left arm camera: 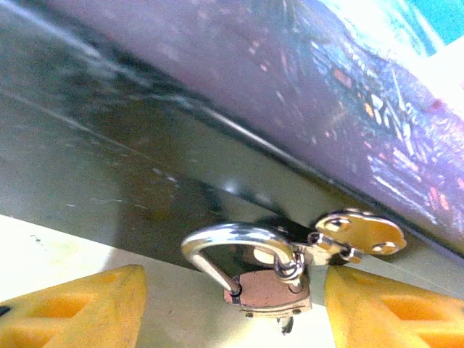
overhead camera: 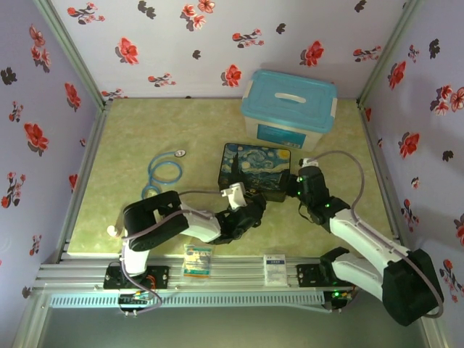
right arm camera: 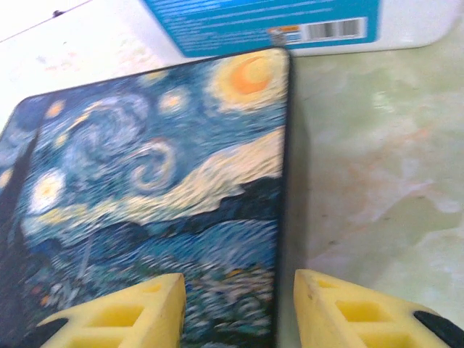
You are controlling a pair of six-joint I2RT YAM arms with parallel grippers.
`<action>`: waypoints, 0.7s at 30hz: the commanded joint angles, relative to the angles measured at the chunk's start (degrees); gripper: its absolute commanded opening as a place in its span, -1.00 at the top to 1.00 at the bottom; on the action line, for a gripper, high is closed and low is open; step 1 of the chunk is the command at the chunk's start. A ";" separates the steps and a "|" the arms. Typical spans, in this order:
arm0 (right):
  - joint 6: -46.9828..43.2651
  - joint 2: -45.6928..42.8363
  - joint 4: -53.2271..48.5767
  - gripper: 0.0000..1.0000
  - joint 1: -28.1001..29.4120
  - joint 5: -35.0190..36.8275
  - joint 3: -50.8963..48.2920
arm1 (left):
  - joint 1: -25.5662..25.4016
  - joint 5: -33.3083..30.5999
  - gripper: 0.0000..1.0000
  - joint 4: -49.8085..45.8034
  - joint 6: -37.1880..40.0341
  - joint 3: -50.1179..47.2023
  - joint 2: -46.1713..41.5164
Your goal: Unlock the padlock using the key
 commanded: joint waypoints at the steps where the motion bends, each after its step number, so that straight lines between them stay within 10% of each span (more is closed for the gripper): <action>1: 1.65 2.96 -2.38 0.14 -2.45 -1.98 2.30 | 0.44 7.44 -0.24 -8.88 -4.03 0.46 6.32; 21: 6.02 11.19 9.27 0.20 -1.52 -9.10 -2.95 | 4.01 11.68 0.27 -11.04 -0.50 6.45 12.54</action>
